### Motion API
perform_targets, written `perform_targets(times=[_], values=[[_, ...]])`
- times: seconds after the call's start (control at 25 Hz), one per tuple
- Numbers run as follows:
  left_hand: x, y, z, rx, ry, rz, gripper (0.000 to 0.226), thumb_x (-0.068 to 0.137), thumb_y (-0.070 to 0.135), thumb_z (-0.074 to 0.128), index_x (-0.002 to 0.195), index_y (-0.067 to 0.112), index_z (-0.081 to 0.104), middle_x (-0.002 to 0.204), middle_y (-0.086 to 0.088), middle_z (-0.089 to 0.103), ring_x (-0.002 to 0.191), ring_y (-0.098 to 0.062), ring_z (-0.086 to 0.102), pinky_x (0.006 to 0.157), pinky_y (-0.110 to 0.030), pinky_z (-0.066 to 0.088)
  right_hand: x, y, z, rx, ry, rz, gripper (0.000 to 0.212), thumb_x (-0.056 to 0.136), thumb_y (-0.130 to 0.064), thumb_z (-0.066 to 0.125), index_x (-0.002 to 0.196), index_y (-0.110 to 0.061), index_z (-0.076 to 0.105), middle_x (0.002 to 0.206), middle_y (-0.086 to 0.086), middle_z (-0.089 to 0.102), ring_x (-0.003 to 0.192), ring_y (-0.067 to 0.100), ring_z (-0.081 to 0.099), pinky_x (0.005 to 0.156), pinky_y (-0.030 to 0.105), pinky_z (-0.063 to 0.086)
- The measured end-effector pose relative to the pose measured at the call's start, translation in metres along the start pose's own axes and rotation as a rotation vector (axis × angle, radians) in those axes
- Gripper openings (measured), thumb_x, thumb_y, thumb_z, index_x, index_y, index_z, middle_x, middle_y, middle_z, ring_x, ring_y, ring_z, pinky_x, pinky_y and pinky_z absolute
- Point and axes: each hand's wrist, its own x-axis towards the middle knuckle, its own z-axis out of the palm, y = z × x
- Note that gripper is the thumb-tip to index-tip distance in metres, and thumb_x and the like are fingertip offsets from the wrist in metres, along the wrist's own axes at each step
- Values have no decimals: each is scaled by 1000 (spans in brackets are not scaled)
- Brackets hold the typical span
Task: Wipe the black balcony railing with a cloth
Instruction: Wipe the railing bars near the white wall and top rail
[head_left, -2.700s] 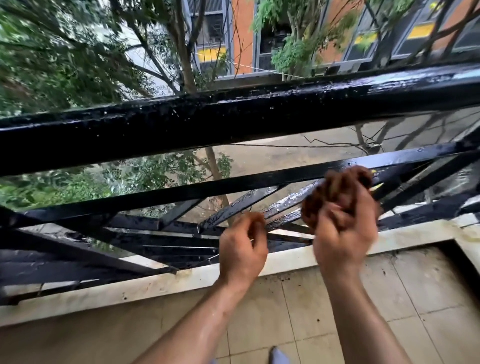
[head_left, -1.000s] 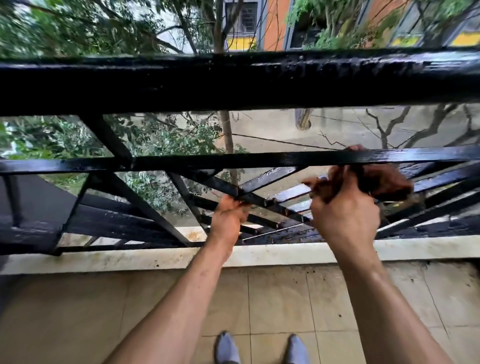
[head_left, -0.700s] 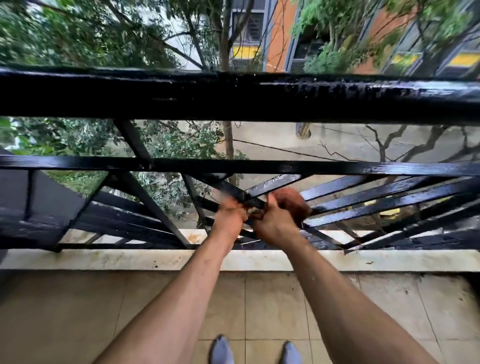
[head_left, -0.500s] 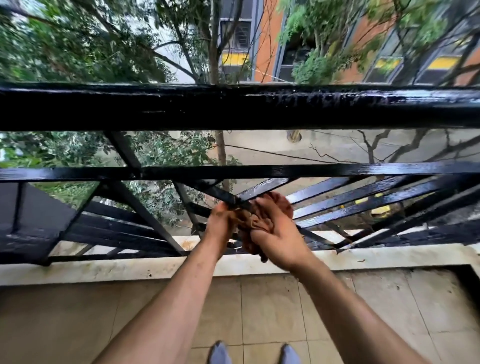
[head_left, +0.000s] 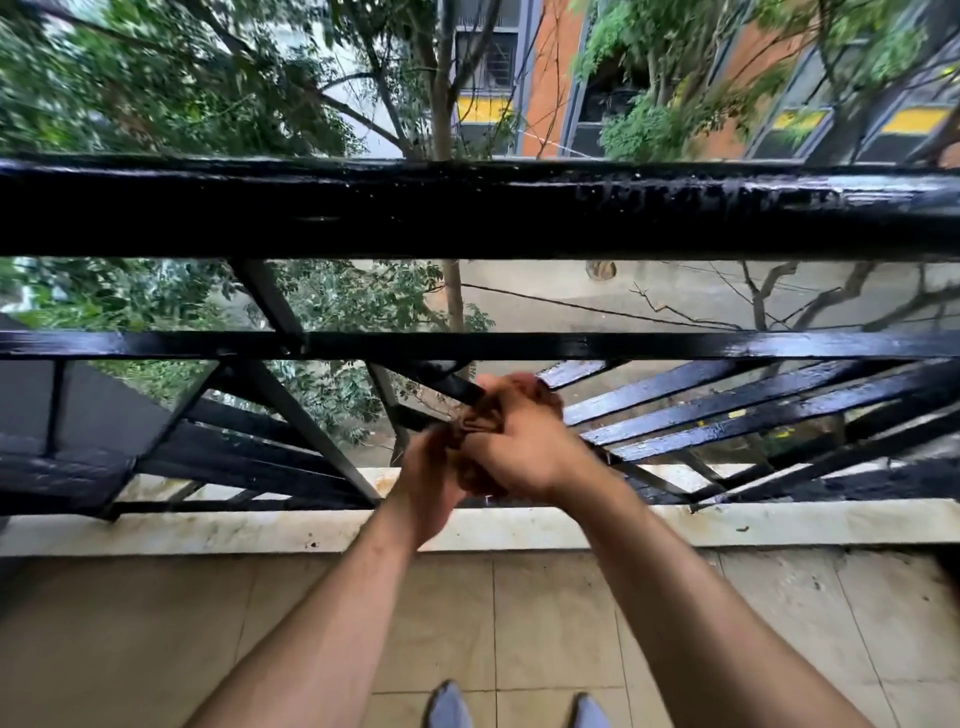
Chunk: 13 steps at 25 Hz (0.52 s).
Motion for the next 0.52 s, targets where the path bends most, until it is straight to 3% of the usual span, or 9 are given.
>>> perform_targets(times=[0.08,0.16,0.28,0.36,0.44,0.48,0.52], values=[[2,-14,-13,194,26,-22,37,97,28,39,103,12,71,103,-13,75,95,-36,69,92,-50,49,-8,7,-12,-151,229,10,39,88,-39,63,115,-18,45,95,8,66,91,36,65,77,37,52],[4,-18,-17,153,80,-43,47,101,24,26,101,6,69,101,-15,76,88,-35,71,81,-41,50,-19,13,-6,-230,394,41,45,88,-42,63,120,-24,37,99,10,69,90,39,66,71,40,50],[4,1,-15,-18,234,105,37,95,32,41,86,8,68,75,-8,72,69,-26,61,56,-26,47,-14,-1,24,-233,210,15,69,91,-40,61,146,-21,25,110,14,71,100,40,67,73,41,50],[-6,16,-13,-66,272,269,28,88,35,55,77,11,65,68,-4,68,68,-23,61,58,-26,49,-24,-22,32,-282,238,-171,67,91,-41,56,149,-25,27,109,10,71,97,37,68,70,39,48],[-23,33,-10,14,306,526,14,101,20,54,90,16,62,69,13,70,68,1,65,63,-15,49,-32,-48,24,-321,374,-424,71,84,-42,58,148,-34,28,93,2,74,77,32,69,58,33,39],[-34,42,-4,64,343,648,20,105,11,47,97,21,62,73,23,69,71,10,64,65,-7,46,-30,-62,14,-290,426,-502,77,82,-43,60,150,-35,25,85,2,73,68,32,67,54,30,35],[-39,47,-3,114,406,790,29,104,7,45,94,26,64,73,25,68,70,10,62,65,-8,46,-28,-72,4,-240,453,-497,81,81,-43,61,150,-34,20,81,3,72,64,34,66,52,29,34]])
